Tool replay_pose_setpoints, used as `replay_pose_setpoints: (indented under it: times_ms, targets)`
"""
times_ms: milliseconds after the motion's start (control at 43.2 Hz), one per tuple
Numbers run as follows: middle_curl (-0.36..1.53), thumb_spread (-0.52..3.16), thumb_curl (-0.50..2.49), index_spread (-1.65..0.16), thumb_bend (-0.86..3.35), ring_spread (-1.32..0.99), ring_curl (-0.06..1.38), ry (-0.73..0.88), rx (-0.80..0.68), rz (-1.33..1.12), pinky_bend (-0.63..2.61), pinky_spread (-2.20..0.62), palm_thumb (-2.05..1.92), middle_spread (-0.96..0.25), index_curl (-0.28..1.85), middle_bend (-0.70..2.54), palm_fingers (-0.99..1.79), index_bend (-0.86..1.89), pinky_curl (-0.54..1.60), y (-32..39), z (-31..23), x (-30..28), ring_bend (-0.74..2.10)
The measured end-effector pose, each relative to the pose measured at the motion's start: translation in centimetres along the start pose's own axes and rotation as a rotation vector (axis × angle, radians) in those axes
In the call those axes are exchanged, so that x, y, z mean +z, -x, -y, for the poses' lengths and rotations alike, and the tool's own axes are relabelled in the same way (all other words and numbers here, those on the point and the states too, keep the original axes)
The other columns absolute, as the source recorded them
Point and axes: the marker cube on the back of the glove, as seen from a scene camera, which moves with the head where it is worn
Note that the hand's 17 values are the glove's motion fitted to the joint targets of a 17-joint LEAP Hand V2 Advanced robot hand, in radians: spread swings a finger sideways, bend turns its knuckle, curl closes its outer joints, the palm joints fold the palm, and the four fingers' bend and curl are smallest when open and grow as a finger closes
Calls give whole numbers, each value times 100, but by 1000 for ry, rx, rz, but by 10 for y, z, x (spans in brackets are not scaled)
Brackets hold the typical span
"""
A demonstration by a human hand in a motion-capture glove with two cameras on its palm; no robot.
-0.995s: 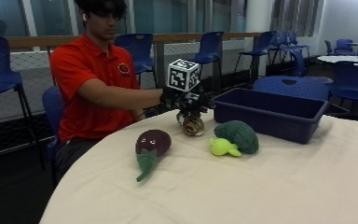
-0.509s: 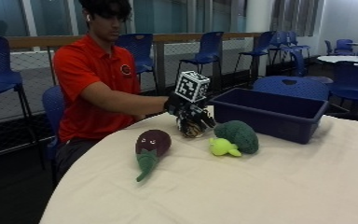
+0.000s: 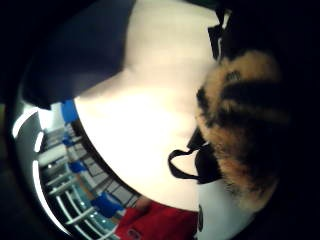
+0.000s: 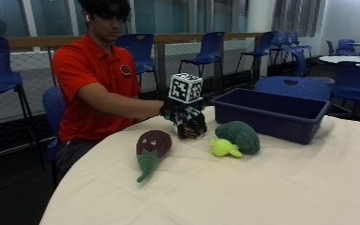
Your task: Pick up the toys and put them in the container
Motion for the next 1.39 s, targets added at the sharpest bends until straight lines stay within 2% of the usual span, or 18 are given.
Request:
replay_pose_setpoints:
  times_ms: [324, 625, 787, 949, 1041, 1389]
  targets:
    - [30, 127, 49, -39, 24, -40, 27, -114, -23, 142, 97, -31, 60, -35, 46, 26, 77, 27, 35, -28, -9, -50, 66]
    - [34, 113, 59, -40, 19, -48, 29, -206, -58, 144, 96, -38, 64, -43, 52, 25, 82, 20, 36, -8, 9, -137, 66]
    - [35, 108, 63, -41, 17, -50, 29, -236, -67, 162, 96, -39, 65, -45, 56, 23, 83, 18, 35, 26, 46, -183, 65]
    - [37, 105, 67, -41, 15, -50, 29, -254, -141, 293, 96, -40, 66, -46, 59, 22, 83, 17, 35, 80, 72, -220, 64]
    - [38, 104, 69, -42, 14, -50, 30, -278, -164, 264, 96, -40, 66, -47, 61, 22, 83, 17, 35, 117, 87, -233, 63]
    - [42, 101, 75, -43, 11, -51, 31, -269, -181, 255, 96, -39, 67, -48, 67, 20, 82, 16, 35, 183, 135, -225, 62]
